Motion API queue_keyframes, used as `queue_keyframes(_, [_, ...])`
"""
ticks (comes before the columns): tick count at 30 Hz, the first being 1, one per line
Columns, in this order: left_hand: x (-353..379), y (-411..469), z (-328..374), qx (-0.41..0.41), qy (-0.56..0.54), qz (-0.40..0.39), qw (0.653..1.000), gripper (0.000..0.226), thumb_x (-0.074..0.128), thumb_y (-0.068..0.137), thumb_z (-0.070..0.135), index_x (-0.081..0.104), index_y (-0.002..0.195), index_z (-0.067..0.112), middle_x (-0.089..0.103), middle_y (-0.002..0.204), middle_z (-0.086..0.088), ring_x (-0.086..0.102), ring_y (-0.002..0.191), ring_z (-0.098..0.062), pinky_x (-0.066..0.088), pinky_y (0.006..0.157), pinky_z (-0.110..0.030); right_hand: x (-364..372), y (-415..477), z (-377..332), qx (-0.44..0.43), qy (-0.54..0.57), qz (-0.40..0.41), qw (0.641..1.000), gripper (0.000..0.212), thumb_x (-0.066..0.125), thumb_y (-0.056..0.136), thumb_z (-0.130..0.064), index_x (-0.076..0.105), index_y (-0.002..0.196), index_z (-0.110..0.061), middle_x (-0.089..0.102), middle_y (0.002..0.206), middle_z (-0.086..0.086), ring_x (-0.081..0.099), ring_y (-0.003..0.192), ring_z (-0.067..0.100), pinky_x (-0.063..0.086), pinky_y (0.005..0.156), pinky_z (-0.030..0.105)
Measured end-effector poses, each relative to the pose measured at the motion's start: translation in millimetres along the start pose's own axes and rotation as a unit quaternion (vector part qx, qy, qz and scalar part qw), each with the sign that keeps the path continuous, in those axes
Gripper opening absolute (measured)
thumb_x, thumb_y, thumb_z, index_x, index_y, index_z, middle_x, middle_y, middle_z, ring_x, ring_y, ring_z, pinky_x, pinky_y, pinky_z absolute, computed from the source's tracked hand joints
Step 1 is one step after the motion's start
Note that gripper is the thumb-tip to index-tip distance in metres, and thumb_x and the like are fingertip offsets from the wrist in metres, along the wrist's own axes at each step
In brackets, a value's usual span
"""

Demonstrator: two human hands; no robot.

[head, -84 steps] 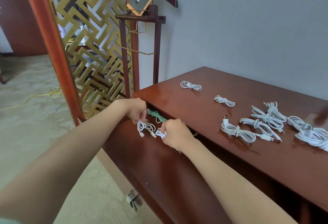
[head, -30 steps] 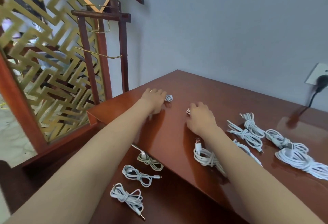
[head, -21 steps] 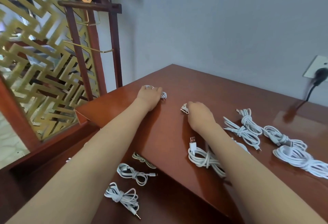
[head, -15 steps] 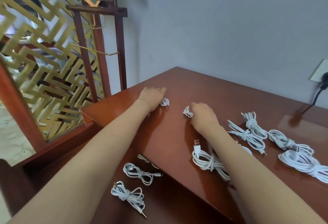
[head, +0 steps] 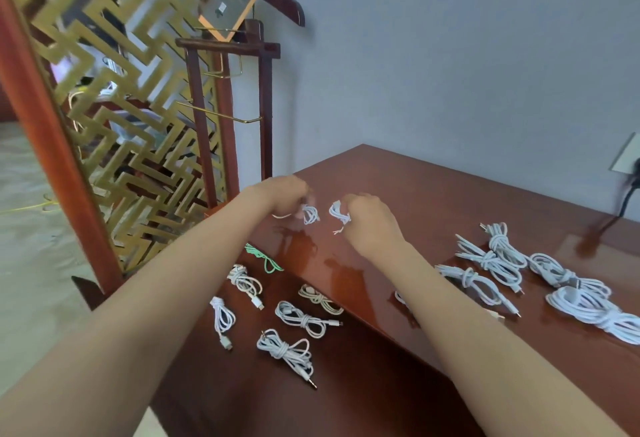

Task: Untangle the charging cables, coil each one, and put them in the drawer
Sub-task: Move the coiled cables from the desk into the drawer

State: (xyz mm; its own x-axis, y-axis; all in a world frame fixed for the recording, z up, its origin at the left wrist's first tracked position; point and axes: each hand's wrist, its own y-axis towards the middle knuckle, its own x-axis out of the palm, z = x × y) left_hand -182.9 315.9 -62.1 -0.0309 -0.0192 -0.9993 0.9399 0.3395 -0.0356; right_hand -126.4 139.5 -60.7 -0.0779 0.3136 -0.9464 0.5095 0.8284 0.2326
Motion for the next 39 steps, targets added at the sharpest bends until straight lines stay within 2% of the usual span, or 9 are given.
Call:
queue_keyframes(3, [-11, -29, -8, 0.013, -0.041, -0.039, 0.998, 0.029, 0.068, 0.079, 0.003, 0.068, 0.107, 0.01, 0.066, 0.11, -0.006, 0.059, 0.105, -0.023, 0.046, 0.09, -0.032, 2, -15, -20, 0.001, 0.032, -0.009, 0.999, 0.034, 0.058, 0.084, -0.007, 0.054, 0.117, -0.008, 0.057, 0.118, 0.015, 0.054, 0.108, 0.036, 0.044, 0.083, 0.033])
queue_keyframes(13, [11, -108, -31, -0.034, -0.055, -0.162, 0.985, 0.031, 0.081, 0.066, 0.005, 0.073, 0.095, 0.011, 0.069, 0.089, 0.0, 0.063, 0.096, -0.019, 0.049, 0.092, -0.032, 37, -62, -81, -0.017, 0.096, -0.113, 0.989, 0.035, 0.056, 0.08, -0.001, 0.059, 0.113, -0.013, 0.061, 0.113, 0.013, 0.058, 0.104, 0.031, 0.046, 0.082, 0.031])
queue_keyframes(17, [28, -133, -29, -0.056, -0.043, -0.227, 0.971, 0.032, 0.081, 0.066, 0.003, 0.073, 0.097, 0.007, 0.062, 0.074, 0.009, 0.056, 0.079, -0.008, 0.043, 0.076, -0.02, 48, -81, -92, -0.05, 0.107, -0.213, 0.97, 0.023, 0.067, 0.077, -0.002, 0.062, 0.095, -0.016, 0.059, 0.076, 0.001, 0.056, 0.066, 0.015, 0.043, 0.058, 0.02])
queue_keyframes(19, [39, -143, -30, -0.063, -0.024, -0.245, 0.967, 0.033, 0.081, 0.067, 0.004, 0.072, 0.099, 0.007, 0.063, 0.08, 0.003, 0.056, 0.081, -0.009, 0.043, 0.072, -0.018, 55, -91, -94, -0.047, 0.121, -0.251, 0.959, 0.023, 0.073, 0.074, -0.003, 0.06, 0.087, -0.016, 0.05, 0.065, -0.005, 0.05, 0.059, 0.013, 0.037, 0.048, 0.017])
queue_keyframes(22, [53, -153, -29, -0.073, -0.007, -0.249, 0.966, 0.035, 0.082, 0.066, 0.006, 0.072, 0.1, 0.008, 0.064, 0.09, 0.001, 0.056, 0.084, -0.011, 0.046, 0.079, -0.023, 67, -102, -92, -0.048, 0.121, -0.263, 0.956, 0.025, 0.076, 0.07, -0.005, 0.065, 0.091, -0.014, 0.052, 0.071, -0.003, 0.053, 0.074, 0.016, 0.036, 0.049, 0.016])
queue_keyframes(26, [61, -160, -25, -0.074, 0.021, -0.248, 0.966, 0.033, 0.081, 0.068, 0.007, 0.073, 0.099, 0.012, 0.066, 0.106, -0.002, 0.061, 0.098, -0.019, 0.05, 0.087, -0.029, 79, -109, -88, -0.045, 0.129, -0.28, 0.95, 0.025, 0.076, 0.07, -0.004, 0.065, 0.09, -0.014, 0.05, 0.067, -0.008, 0.052, 0.071, 0.014, 0.037, 0.049, 0.016])
queue_keyframes(30, [70, -164, -21, -0.07, 0.052, -0.259, 0.962, 0.032, 0.077, 0.073, 0.006, 0.071, 0.103, 0.011, 0.064, 0.103, -0.004, 0.057, 0.092, -0.018, 0.048, 0.076, -0.028, 91, -112, -87, -0.046, 0.119, -0.275, 0.953, 0.026, 0.075, 0.07, -0.004, 0.055, 0.073, -0.02, 0.051, 0.067, -0.007, 0.053, 0.072, 0.015, 0.035, 0.049, 0.017])
queue_keyframes(34, [71, -165, -17, -0.06, 0.077, -0.27, 0.958, 0.032, 0.074, 0.076, 0.007, 0.07, 0.106, 0.013, 0.063, 0.119, -0.005, 0.06, 0.106, -0.024, 0.049, 0.082, -0.029, 94, -111, -84, -0.044, 0.134, -0.272, 0.952, 0.027, 0.078, 0.068, -0.01, 0.055, 0.075, -0.021, 0.052, 0.071, -0.006, 0.052, 0.073, 0.015, 0.035, 0.051, 0.018])
queue_keyframes(39, [50, -160, -12, -0.024, 0.077, -0.27, 0.959, 0.043, 0.077, 0.073, 0.01, 0.067, 0.115, 0.017, 0.063, 0.119, -0.003, 0.061, 0.103, -0.022, 0.049, 0.086, -0.029, 75, -103, -73, -0.036, 0.141, -0.241, 0.96, 0.027, 0.079, 0.066, -0.01, 0.058, 0.082, -0.018, 0.055, 0.076, -0.004, 0.05, 0.064, 0.009, 0.036, 0.051, 0.017])
